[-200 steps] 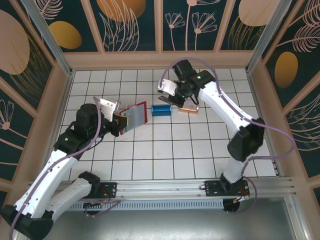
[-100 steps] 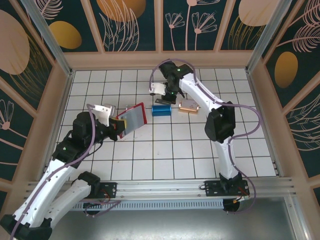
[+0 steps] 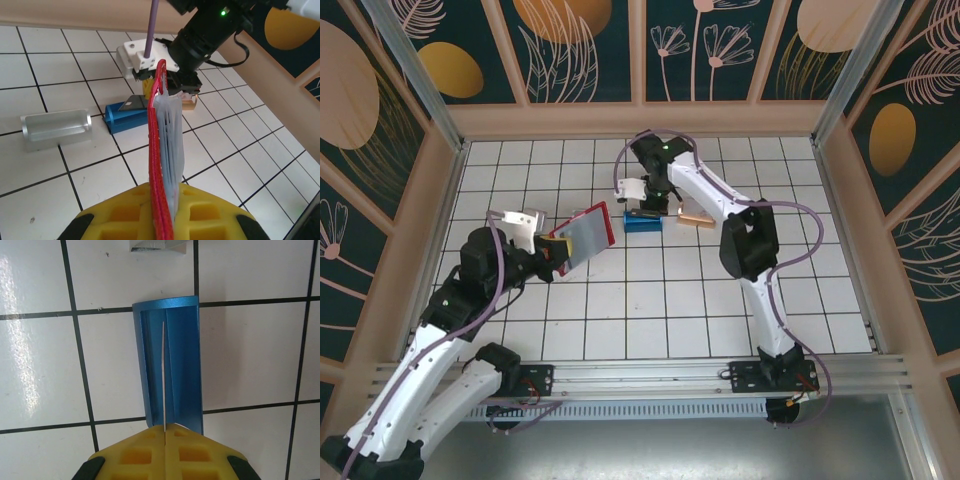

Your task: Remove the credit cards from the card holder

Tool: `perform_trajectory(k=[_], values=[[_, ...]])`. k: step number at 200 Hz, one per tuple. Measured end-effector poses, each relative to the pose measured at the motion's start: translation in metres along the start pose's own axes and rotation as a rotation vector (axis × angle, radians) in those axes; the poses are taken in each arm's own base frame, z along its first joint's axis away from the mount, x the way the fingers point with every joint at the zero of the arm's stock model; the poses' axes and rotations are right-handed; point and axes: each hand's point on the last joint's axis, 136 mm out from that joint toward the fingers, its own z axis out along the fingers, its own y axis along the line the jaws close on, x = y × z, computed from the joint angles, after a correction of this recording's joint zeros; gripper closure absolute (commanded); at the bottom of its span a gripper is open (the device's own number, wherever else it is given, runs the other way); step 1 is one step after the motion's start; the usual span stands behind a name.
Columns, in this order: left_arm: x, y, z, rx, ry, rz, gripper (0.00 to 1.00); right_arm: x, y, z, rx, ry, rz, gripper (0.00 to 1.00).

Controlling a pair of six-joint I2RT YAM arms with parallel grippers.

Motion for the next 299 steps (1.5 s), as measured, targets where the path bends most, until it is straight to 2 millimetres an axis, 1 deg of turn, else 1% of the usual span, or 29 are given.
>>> perform_trajectory(k=[28,63,81,109,143,199,231,242,271,299], values=[[-0.002,-0.002,-0.003,0.005,-0.014,0.003,1.00,-0.001,0.000,0.004,0.000,0.003,-0.011,1.00],[-0.002,-0.002,-0.003,0.005,-0.014,0.003,1.00,-0.008,0.001,0.007,0.004,-0.004,-0.035,1.00],[-0.002,-0.002,-0.003,0.005,-0.013,0.003,1.00,-0.009,0.006,0.011,-0.005,0.000,-0.042,1.00],[-0.001,-0.001,-0.002,0.005,-0.011,0.002,1.00,-0.005,0.017,0.021,-0.038,0.020,-0.047,1.00],[0.000,-0.001,-0.002,0.007,-0.007,0.002,1.00,-0.004,0.027,0.027,-0.063,0.036,-0.053,1.00],[0.001,-0.002,-0.002,0.010,-0.004,0.001,1.00,-0.004,0.027,0.026,-0.058,0.045,-0.057,1.00],[0.002,-0.002,-0.001,0.012,-0.001,0.001,1.00,-0.002,0.020,0.024,-0.024,0.068,-0.059,1.00],[0.001,-0.002,-0.001,0.012,-0.002,0.001,1.00,0.000,0.015,0.024,-0.001,0.080,-0.060,0.92],[0.002,-0.002,-0.001,0.012,-0.001,0.001,1.00,0.005,0.004,0.023,0.057,0.121,-0.063,0.76],[0.002,-0.002,-0.001,0.012,-0.001,0.001,1.00,0.000,-0.013,0.015,0.127,0.119,-0.064,0.61]])
